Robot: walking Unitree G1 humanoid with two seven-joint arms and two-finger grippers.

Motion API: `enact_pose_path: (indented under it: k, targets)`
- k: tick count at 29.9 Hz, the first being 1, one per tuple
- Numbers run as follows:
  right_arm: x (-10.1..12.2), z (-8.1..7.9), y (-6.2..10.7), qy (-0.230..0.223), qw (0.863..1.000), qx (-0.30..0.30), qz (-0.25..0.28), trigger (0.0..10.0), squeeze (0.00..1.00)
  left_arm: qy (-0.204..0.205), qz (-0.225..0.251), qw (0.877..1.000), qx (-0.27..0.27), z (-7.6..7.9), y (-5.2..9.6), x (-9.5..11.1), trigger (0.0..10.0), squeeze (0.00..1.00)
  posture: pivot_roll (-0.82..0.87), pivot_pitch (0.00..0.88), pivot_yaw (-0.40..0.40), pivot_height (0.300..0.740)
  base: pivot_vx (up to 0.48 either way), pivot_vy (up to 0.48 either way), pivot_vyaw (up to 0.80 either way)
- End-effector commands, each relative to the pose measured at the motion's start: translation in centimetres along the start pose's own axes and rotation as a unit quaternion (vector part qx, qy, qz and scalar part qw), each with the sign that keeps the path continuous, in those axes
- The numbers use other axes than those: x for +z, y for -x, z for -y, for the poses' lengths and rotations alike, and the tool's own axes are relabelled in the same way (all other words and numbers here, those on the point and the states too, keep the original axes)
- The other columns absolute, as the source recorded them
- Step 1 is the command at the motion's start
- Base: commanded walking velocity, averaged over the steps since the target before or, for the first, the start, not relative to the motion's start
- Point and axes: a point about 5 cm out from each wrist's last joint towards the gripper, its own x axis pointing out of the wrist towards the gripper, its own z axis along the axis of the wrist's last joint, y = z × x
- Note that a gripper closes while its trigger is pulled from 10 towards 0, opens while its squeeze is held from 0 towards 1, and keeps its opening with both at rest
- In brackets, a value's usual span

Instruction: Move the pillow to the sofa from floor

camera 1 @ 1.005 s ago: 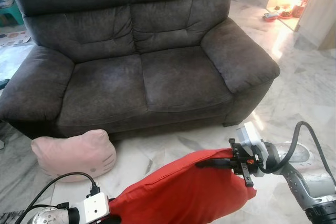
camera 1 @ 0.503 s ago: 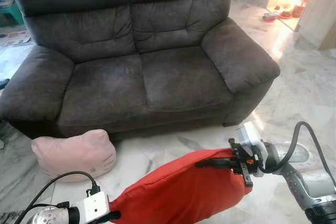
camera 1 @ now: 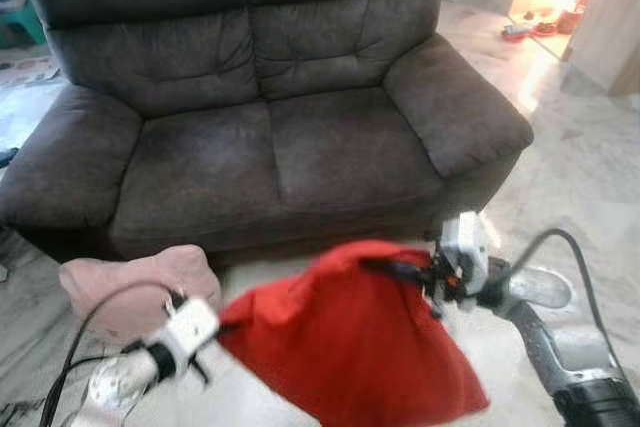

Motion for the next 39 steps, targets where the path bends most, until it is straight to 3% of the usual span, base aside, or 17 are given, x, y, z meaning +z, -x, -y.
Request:
enact_pose_path:
  k: [1,3,5,7,10,11,15,21,23,25,32,39]
  targets:
    - [0.6,0.9,-0.3,0.033,0.997,-0.066,0.013,10.0,0.00,0.011,0.041,0.997,0.064,-1.8,-0.2,1.9,10.0,0.00,-0.05,0.095,0.064,0.740,0.000,0.000,0.00]
    - [-0.4,1.5,-0.1,0.010,0.987,-0.160,0.015,10.0,0.00,0.060,0.081,0.983,0.155,-3.0,-1.1,3.8,10.0,0.00,-0.05,0.094,0.063,0.740,0.000,0.000,0.00]
    - [-0.7,1.6,0.5,0.009,0.976,-0.215,0.025,10.0,0.00,0.095,0.092,0.973,0.188,-3.0,-1.7,4.6,10.0,0.00,-0.04,0.095,0.061,0.740,0.000,0.000,0.00]
    - [-0.9,1.6,0.5,0.007,0.971,-0.237,0.027,10.0,0.00,0.094,0.095,0.972,0.195,-2.9,-1.8,5.0,10.0,0.00,-0.05,0.095,0.064,0.740,0.000,0.000,0.00]
    - [-1.5,1.4,0.7,-0.013,0.951,-0.305,0.039,10.0,0.00,0.094,0.117,0.964,0.221,-2.7,-2.1,6.3,10.0,0.00,-0.05,0.096,0.069,0.740,0.000,0.000,0.00]
    - [-1.8,1.2,0.7,-0.024,0.936,-0.349,0.051,10.0,0.00,0.092,0.130,0.956,0.245,-2.5,-2.4,7.2,10.0,0.00,-0.05,0.096,0.071,0.740,0.000,0.000,0.00]
    - [-1.4,0.7,-0.1,-0.041,0.915,-0.391,0.089,10.0,0.00,0.121,0.145,0.941,0.280,-1.9,-3.0,8.3,10.0,0.00,-0.05,0.091,0.072,0.740,0.000,0.000,0.00]
    - [-1.1,0.5,-0.9,-0.041,0.909,-0.404,0.095,10.0,0.00,0.113,0.149,0.943,0.274,-0.8,-3.4,9.0,10.0,0.00,-0.05,0.089,0.071,0.740,0.000,0.000,0.00]
    - [-0.7,0.6,-1.1,-0.040,0.904,-0.413,0.105,10.0,0.00,0.089,0.150,0.946,0.272,-0.7,-3.4,9.4,10.0,0.00,-0.05,0.085,0.070,0.740,0.000,0.000,0.00]
    - [-0.3,0.8,-1.2,-0.033,0.898,-0.425,0.109,10.0,0.00,0.089,0.153,0.941,0.287,-1.1,-3.3,9.4,10.0,0.00,-0.05,0.078,0.068,0.740,0.000,0.000,0.00]
    - [0.6,0.9,-1.5,-0.013,0.898,-0.422,0.124,10.0,0.00,0.084,0.150,0.941,0.292,-1.7,-3.2,9.3,10.0,0.00,-0.06,0.051,0.069,0.740,0.000,-0.272,0.45]
    - [0.6,0.7,-1.8,-0.024,0.898,-0.419,0.134,10.0,0.00,0.085,0.153,0.941,0.290,-1.5,-3.4,9.5,10.0,0.00,-0.07,0.027,0.067,0.740,0.000,-0.314,0.00]
